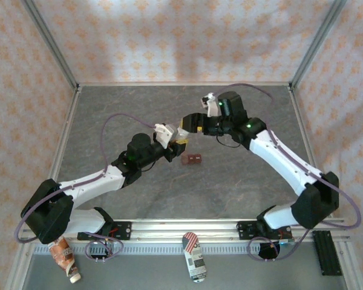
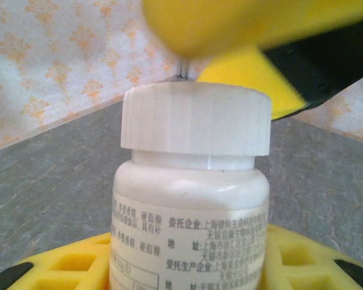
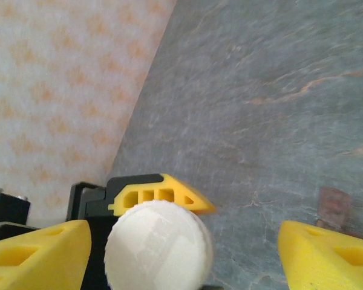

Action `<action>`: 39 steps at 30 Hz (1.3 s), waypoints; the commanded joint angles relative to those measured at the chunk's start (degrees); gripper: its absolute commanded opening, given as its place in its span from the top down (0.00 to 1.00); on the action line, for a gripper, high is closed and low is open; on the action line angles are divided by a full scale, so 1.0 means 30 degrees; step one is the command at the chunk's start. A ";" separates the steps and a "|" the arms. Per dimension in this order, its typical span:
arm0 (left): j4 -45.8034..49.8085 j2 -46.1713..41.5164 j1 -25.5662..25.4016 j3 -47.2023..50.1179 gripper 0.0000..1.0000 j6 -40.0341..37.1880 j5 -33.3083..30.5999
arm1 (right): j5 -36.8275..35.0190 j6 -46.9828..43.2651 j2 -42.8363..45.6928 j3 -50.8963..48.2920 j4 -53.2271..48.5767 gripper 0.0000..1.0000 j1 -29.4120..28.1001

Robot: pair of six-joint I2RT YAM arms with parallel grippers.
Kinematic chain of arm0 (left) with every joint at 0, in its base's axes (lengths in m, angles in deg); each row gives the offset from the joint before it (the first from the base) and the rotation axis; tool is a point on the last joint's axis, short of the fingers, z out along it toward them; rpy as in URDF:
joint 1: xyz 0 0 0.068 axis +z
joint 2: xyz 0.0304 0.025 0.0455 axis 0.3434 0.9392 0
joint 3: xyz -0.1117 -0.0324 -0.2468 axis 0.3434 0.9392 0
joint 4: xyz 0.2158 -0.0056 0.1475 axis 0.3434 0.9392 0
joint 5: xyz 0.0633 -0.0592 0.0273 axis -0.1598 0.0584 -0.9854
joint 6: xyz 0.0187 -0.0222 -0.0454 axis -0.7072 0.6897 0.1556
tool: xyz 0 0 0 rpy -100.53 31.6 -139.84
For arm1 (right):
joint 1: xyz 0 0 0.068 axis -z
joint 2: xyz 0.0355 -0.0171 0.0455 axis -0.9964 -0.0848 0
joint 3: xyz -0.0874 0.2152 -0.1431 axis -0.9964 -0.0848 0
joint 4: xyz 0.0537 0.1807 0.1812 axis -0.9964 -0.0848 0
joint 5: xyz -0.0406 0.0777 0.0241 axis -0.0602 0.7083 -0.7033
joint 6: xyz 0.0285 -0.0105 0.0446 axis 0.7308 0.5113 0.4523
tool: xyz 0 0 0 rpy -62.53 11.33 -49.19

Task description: Sort the pills into containers

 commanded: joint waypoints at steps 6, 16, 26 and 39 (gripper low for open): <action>-0.0533 -0.0082 0.0055 -0.0079 1.00 -0.0990 -0.1003 | -0.5512 0.5756 0.1163 0.0078 -0.0638 0.21 -0.0571; -0.0498 0.0378 0.0027 -0.0388 1.00 -0.0879 -0.0728 | -0.5616 0.5122 -0.0486 0.1545 -0.0926 0.25 -0.2273; -0.0497 0.0523 0.0039 -0.0490 1.00 -0.0860 -0.0653 | -0.4960 0.4621 -0.1172 0.1490 -0.0934 0.40 -0.2600; -0.0339 -0.0007 0.0023 -0.0423 1.00 -0.0692 -0.0199 | -0.1364 -0.2925 -0.1190 0.0840 -0.1385 0.57 -0.1471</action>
